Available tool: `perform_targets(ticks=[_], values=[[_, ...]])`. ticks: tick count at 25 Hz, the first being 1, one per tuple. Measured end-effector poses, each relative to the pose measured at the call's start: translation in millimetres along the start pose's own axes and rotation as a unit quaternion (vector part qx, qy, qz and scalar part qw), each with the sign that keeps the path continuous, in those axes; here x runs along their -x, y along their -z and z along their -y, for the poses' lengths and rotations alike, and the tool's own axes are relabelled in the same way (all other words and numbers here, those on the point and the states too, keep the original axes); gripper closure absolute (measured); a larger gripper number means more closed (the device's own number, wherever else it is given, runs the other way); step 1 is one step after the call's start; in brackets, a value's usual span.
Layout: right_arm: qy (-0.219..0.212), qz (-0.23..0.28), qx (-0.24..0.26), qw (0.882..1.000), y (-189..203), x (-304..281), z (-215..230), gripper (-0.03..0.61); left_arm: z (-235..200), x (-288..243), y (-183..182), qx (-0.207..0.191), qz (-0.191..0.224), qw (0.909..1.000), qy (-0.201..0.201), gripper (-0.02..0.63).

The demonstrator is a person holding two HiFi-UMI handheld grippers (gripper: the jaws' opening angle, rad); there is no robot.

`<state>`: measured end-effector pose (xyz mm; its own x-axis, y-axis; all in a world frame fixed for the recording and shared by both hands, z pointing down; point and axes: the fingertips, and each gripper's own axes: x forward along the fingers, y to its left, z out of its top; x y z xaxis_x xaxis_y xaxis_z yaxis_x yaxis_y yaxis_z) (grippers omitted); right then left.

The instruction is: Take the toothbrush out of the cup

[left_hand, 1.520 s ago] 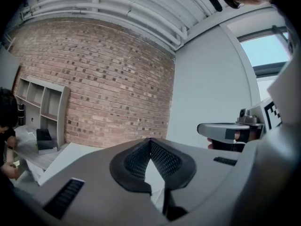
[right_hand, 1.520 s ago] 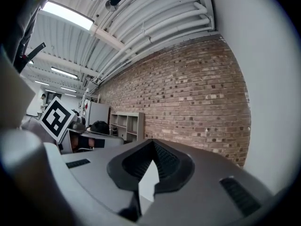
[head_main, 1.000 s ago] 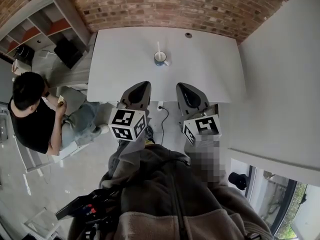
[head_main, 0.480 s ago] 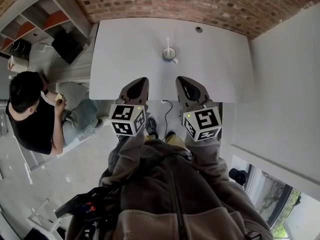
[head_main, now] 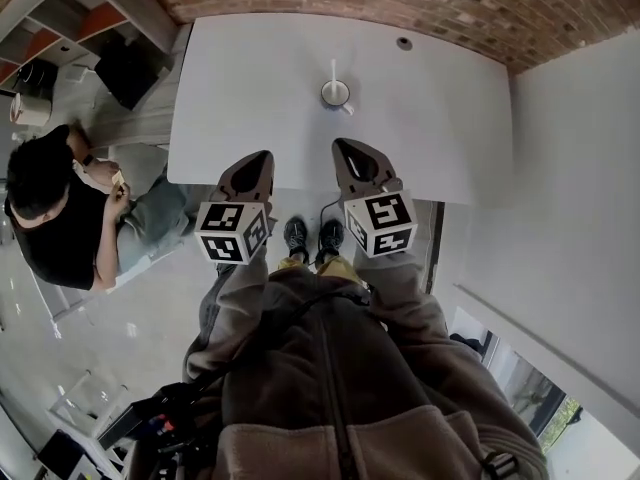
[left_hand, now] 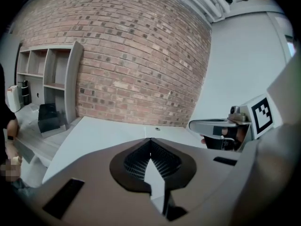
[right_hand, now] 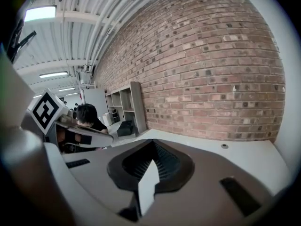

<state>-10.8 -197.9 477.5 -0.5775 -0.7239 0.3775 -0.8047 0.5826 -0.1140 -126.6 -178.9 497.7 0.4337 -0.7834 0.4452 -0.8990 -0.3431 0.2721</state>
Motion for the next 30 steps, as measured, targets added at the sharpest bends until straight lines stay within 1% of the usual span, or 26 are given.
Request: perform_targets(ticks=[3,7,15,18,21,24,27,28,30], values=[[0.005,-0.026,-0.012,1.000,22,-20,21,0.578,-13,-10,11,0.019,-0.014,0.9996,-0.014,0.611],[0.008,-0.062,-0.029,0.998,49,-42,43,0.578,-24,-24,24,0.038,-0.033,0.9985,-0.022,0.611],[0.018,-0.108,-0.051,0.993,87,-100,84,0.578,-37,-54,50,0.054,-0.070,0.9958,-0.022,0.611],[0.024,-0.113,-0.052,0.992,95,-126,104,0.578,-43,-62,61,0.061,-0.081,0.9946,-0.024,0.611],[0.023,-0.123,-0.051,0.991,103,-152,122,0.577,-51,-66,73,0.067,-0.089,0.9932,-0.035,0.611],[0.017,-0.140,-0.050,0.989,113,-176,136,0.577,-59,-69,82,0.074,-0.096,0.9916,-0.044,0.610],[0.023,-0.159,-0.044,0.986,124,-192,147,0.574,-67,-68,89,0.082,-0.100,0.9902,-0.052,0.611],[0.026,-0.165,-0.043,0.985,128,-196,150,0.571,-69,-68,91,0.084,-0.102,0.9898,-0.054,0.611],[0.027,-0.175,-0.044,0.983,136,-204,153,0.534,-72,-68,94,0.087,-0.104,0.9891,-0.056,0.611]])
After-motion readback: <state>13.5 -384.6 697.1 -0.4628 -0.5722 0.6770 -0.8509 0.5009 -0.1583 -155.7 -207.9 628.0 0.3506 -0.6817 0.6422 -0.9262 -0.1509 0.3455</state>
